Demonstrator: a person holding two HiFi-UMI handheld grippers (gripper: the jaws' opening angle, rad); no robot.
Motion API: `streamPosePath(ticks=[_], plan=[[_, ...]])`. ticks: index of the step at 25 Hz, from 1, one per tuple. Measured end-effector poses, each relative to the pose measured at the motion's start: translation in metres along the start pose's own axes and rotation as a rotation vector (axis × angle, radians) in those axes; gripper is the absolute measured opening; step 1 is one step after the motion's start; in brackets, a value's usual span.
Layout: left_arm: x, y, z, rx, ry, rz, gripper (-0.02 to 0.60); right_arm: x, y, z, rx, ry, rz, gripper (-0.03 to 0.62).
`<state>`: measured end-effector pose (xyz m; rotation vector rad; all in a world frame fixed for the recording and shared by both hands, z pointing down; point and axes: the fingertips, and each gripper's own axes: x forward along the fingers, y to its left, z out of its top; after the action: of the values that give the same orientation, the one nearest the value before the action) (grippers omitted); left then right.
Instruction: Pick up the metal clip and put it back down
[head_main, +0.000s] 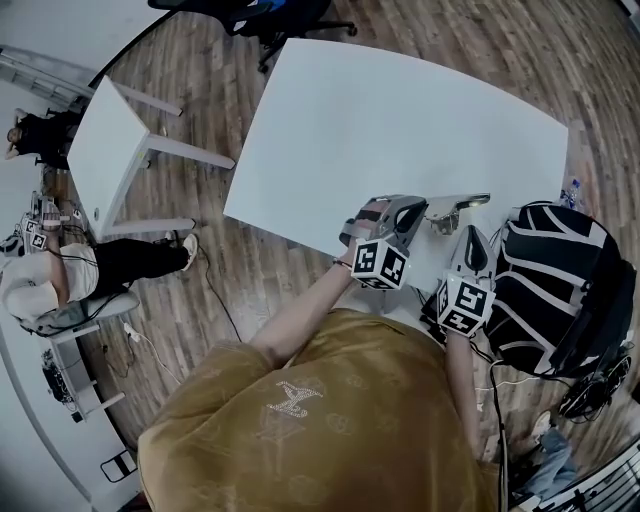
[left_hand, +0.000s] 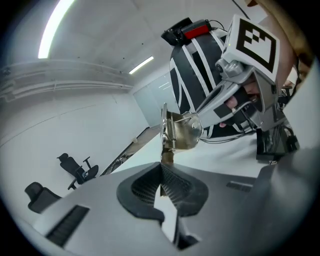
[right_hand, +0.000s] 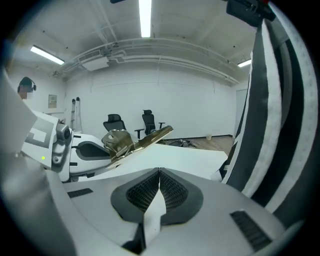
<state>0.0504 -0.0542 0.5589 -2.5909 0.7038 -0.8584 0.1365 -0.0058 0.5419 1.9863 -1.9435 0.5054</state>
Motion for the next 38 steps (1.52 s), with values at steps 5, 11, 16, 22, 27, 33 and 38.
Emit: streamPosePath(ticks=[5, 11, 16, 22, 27, 33, 38], plan=[[-0.016, 0.014, 0.022, -0.090, -0.058, 0.041, 0.006, -0.010, 0.000, 0.037, 0.000, -0.105, -0.008, 0.009], [-0.034, 0.037, 0.046, -0.197, -0.123, 0.093, 0.007, -0.021, 0.001, 0.068, -0.002, -0.185, -0.008, 0.009], [-0.047, 0.055, 0.064, -0.271, -0.181, 0.132, 0.006, -0.029, 0.004, 0.086, 0.002, -0.232, 0.000, 0.009], [-0.058, 0.072, 0.081, -0.354, -0.242, 0.156, 0.006, -0.032, 0.007, 0.097, 0.003, -0.257, 0.010, 0.009], [-0.066, 0.086, 0.089, -0.411, -0.282, 0.179, 0.006, -0.035, 0.009, 0.106, 0.007, -0.283, 0.023, 0.009], [-0.076, 0.100, 0.097, -0.472, -0.346, 0.215, 0.006, -0.039, 0.012, 0.117, 0.006, -0.308, 0.031, 0.009], [-0.081, 0.104, 0.101, -0.520, -0.377, 0.226, 0.006, -0.039, 0.014, 0.120, 0.000, -0.310, 0.044, 0.009]])
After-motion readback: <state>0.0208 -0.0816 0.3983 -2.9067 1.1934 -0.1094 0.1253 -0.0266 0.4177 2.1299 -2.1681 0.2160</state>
